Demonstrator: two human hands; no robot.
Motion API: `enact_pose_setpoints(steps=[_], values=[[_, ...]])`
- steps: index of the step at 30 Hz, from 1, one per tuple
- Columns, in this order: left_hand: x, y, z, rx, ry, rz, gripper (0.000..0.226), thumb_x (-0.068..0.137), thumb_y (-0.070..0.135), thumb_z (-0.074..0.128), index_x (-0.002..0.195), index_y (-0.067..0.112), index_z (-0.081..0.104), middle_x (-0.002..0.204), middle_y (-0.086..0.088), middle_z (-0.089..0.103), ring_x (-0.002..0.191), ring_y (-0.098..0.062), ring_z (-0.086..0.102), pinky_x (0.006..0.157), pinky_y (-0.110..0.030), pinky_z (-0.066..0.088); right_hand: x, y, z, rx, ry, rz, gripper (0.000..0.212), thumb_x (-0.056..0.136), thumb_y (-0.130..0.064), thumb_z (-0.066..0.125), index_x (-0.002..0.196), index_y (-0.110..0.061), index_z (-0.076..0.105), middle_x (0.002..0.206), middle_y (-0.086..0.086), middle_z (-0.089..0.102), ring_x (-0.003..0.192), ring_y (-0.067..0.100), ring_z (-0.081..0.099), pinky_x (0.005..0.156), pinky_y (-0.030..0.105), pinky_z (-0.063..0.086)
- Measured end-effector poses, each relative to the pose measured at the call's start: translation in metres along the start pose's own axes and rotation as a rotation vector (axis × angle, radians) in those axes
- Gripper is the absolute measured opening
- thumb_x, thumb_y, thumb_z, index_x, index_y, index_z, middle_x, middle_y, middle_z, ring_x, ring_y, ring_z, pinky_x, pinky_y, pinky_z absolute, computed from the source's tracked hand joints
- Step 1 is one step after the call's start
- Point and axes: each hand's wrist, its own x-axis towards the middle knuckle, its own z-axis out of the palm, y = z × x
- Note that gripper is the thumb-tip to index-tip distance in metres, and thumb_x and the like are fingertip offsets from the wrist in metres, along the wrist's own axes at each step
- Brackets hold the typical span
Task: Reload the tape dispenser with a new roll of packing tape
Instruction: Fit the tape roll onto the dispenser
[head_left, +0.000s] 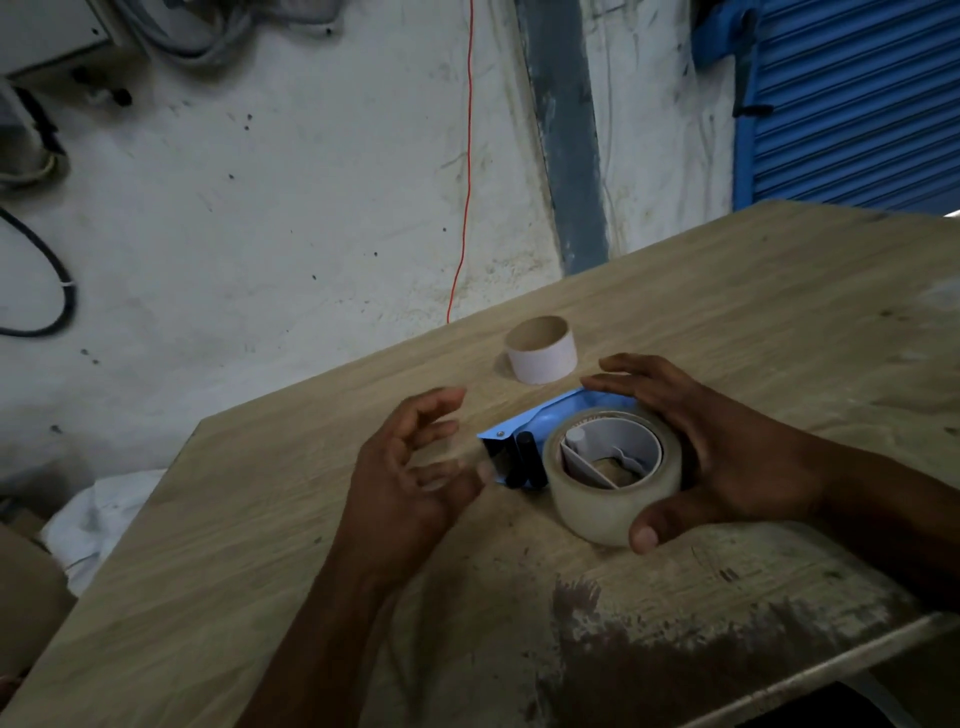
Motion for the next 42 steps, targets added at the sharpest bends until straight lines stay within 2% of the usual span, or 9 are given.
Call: enact_pose_setpoints(steps=[4,11,13,17,20,25,29,34,42], values=[[0.008,0.002,0.010,0.105,-0.203,-0.008,0.106,0.060,0.009,0.098,0.140,0.050,0.042,0.142,0.017,0.055,0.131,-0.002,0.054,0.106,-0.032,0.051,0.000,-0.003,0.000,-0.008,0.016,-0.009,0.118,0.047,-0.057,0.098,0.148,-0.045,0.037,0.149,-0.030,0.031,0.136,-0.018,0.031,0.103,-0.003,0.026],[0.003,-0.020,0.023,0.247,0.119,0.085,0.045,0.058,0.033,0.100,0.086,0.034,0.065,0.097,0.015,0.069,0.092,-0.001,0.067,0.081,-0.027,0.059,-0.001,0.005,0.001,0.001,0.068,-0.012,0.105,0.041,-0.069,0.093,0.133,-0.047,0.050,0.151,-0.020,0.028,0.140,-0.008,0.034,0.111,0.019,0.036],[0.000,-0.023,0.025,0.225,0.138,0.114,0.035,0.061,0.029,0.099,0.079,0.029,0.070,0.087,0.013,0.072,0.083,-0.002,0.070,0.075,-0.025,0.060,-0.001,0.005,0.002,0.010,0.072,-0.017,0.101,0.040,-0.067,0.094,0.131,-0.046,0.053,0.151,-0.016,0.028,0.142,-0.007,0.032,0.111,0.015,0.036],[0.002,-0.020,0.027,0.113,0.115,0.102,0.051,0.061,0.021,0.099,0.095,0.032,0.063,0.101,0.018,0.072,0.098,0.009,0.067,0.082,-0.007,0.052,0.000,0.003,0.003,0.053,0.086,-0.030,0.098,0.046,-0.058,0.097,0.133,-0.040,0.053,0.145,-0.016,0.042,0.135,0.001,0.046,0.109,0.020,0.043],[0.005,-0.021,0.028,0.047,0.012,0.099,0.069,0.060,0.013,0.099,0.106,0.037,0.053,0.120,0.016,0.068,0.117,0.003,0.064,0.097,-0.019,0.054,-0.002,0.002,0.003,0.117,0.080,0.001,0.102,0.052,-0.042,0.101,0.138,-0.038,0.048,0.144,-0.019,0.049,0.130,0.003,0.054,0.104,0.030,0.051],[0.001,-0.021,0.035,0.019,-0.026,0.128,0.070,0.063,0.003,0.096,0.107,0.038,0.052,0.117,0.010,0.071,0.107,-0.001,0.071,0.089,-0.021,0.058,-0.002,0.002,0.002,0.116,0.085,0.014,0.103,0.051,-0.045,0.100,0.139,-0.040,0.048,0.145,-0.019,0.050,0.128,0.004,0.057,0.101,0.030,0.054],[0.002,-0.021,0.040,0.101,-0.010,0.145,0.081,0.063,0.010,0.097,0.116,0.045,0.047,0.116,0.012,0.070,0.102,0.000,0.071,0.087,-0.021,0.060,-0.002,0.002,0.001,0.110,0.079,0.022,0.103,0.051,-0.038,0.102,0.139,-0.041,0.048,0.144,-0.019,0.049,0.127,0.002,0.057,0.100,0.025,0.053],[0.005,-0.021,0.043,0.208,0.013,0.181,0.082,0.065,0.020,0.096,0.121,0.049,0.044,0.110,0.011,0.074,0.092,-0.003,0.073,0.085,-0.026,0.062,-0.001,0.002,0.002,0.105,0.081,-0.012,0.101,0.048,-0.052,0.096,0.137,-0.043,0.049,0.144,-0.020,0.049,0.128,0.002,0.055,0.099,0.023,0.052],[0.006,-0.027,0.041,0.132,-0.007,0.152,0.077,0.070,0.017,0.094,0.118,0.054,0.046,0.115,0.010,0.074,0.100,-0.005,0.073,0.085,-0.029,0.063,0.000,0.008,0.000,0.020,0.104,-0.060,0.087,0.055,-0.048,0.094,0.133,-0.034,0.058,0.149,-0.016,0.044,0.142,-0.003,0.038,0.106,0.006,0.035]])
